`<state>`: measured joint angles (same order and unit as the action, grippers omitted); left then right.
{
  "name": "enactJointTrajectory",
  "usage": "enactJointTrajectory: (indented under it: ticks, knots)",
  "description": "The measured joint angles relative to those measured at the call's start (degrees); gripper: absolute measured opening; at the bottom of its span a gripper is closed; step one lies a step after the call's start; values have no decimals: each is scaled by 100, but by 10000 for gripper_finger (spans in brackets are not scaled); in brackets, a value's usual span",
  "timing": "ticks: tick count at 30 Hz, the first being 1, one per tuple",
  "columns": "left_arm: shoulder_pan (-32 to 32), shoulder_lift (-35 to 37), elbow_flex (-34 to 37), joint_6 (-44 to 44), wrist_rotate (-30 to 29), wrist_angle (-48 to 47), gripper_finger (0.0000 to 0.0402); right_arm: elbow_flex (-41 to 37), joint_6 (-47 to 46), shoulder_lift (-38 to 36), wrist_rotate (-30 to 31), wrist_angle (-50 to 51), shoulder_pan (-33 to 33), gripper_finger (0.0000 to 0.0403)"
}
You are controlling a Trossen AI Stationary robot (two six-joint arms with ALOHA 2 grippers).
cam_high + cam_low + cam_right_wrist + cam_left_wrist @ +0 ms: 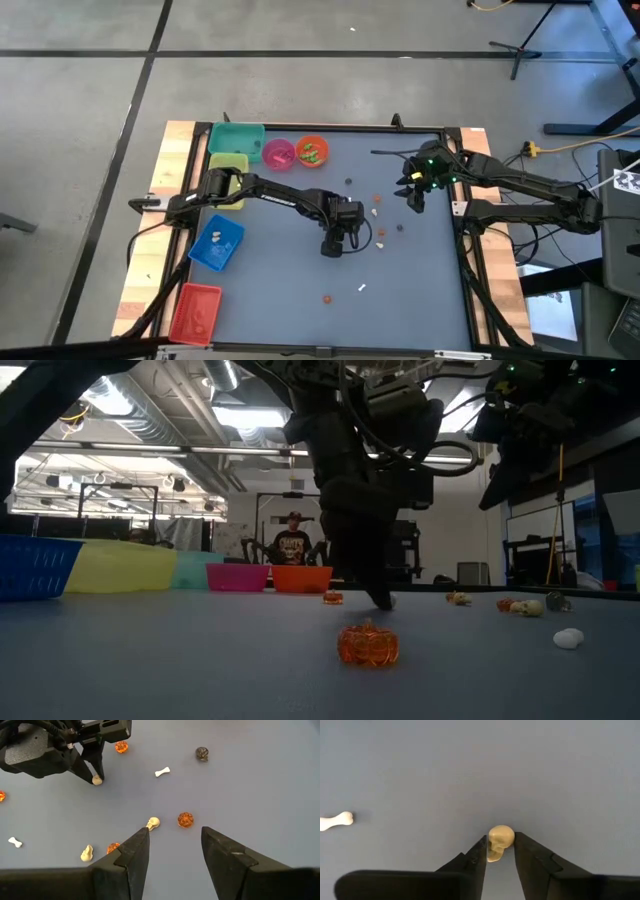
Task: Sort Halloween decoration
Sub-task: Put the yellow skull toy into the blue bin
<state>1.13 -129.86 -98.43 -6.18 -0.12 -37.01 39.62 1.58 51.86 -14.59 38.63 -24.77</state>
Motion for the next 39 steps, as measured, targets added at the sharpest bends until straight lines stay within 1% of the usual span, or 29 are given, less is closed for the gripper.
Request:
enactJointTrajectory:
  ticks: [12,26,29,34,39]
  knots:
    - [4,4,0,-4,-20,10,56,0,1,0,0,0,1,179]
    - [4,25,0,-6,-14,9,55,0,17,0,0,0,0,179]
    - [0,33,-27,0,107,7,55,0,17,0,0,0,0,179]
    - [0,78,-483,-1,135,-521,55,0,17,2,0,0,2,179]
    - [0,79,-1292,-4,142,-1496,55,0,17,2,0,0,2,179]
